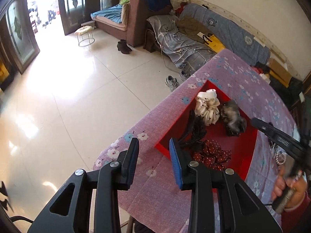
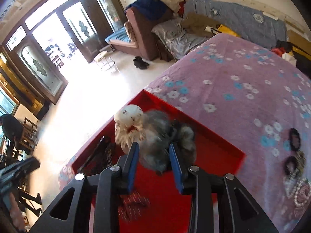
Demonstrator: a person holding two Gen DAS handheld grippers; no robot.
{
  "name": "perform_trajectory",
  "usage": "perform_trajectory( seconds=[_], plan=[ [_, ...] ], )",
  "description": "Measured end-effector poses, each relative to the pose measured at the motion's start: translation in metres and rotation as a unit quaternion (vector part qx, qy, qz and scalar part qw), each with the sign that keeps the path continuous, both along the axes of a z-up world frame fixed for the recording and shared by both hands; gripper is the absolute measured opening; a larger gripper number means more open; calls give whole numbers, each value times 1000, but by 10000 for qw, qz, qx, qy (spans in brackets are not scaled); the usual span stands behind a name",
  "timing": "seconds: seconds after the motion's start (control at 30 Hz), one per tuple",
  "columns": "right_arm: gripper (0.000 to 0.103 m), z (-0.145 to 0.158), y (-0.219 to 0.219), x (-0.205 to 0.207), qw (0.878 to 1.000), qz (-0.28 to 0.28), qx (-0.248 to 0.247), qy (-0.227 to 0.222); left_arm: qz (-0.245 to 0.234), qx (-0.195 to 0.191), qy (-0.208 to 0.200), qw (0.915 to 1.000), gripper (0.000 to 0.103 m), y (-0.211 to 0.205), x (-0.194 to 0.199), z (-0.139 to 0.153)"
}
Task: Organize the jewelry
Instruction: 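Place the claw clip and red bow into the red tray, opening both tools, then move both tools back to the remaining hair ties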
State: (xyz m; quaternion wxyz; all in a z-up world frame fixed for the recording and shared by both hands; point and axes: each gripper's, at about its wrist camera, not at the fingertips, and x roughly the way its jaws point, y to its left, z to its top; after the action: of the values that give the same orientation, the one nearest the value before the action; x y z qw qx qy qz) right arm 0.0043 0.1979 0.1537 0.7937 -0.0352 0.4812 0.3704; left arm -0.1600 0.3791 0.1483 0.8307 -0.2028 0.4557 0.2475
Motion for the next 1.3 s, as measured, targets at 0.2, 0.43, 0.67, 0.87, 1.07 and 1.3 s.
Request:
perform_trajectory(
  seconds=[0.2,0.43,0.67,0.87,1.07,1.3],
  plan=[
    [47,3,-70,-10,9990,-430,126,37,-321,380,79,9987,42,-43,10,11],
    [52,1,-146,-19,9955,-930,140,86,-670,441,151,9967,45,-89,24,18],
    [54,-6,-228,-37,9880,-1529,121,190,-1141,471,101,9923,52,-142,45,22],
    [55,-13,-298,-53,9762,-2154,78,254,-1496,349,112,9881,53,-175,71,12],
    [57,-17,-363,-71,9593,-2810,-70,266,-1837,65,228,9827,53,-198,110,-13],
    [58,-26,-400,-78,9473,-3179,-175,353,-2147,-468,292,9751,53,-227,172,-38]
  ],
)
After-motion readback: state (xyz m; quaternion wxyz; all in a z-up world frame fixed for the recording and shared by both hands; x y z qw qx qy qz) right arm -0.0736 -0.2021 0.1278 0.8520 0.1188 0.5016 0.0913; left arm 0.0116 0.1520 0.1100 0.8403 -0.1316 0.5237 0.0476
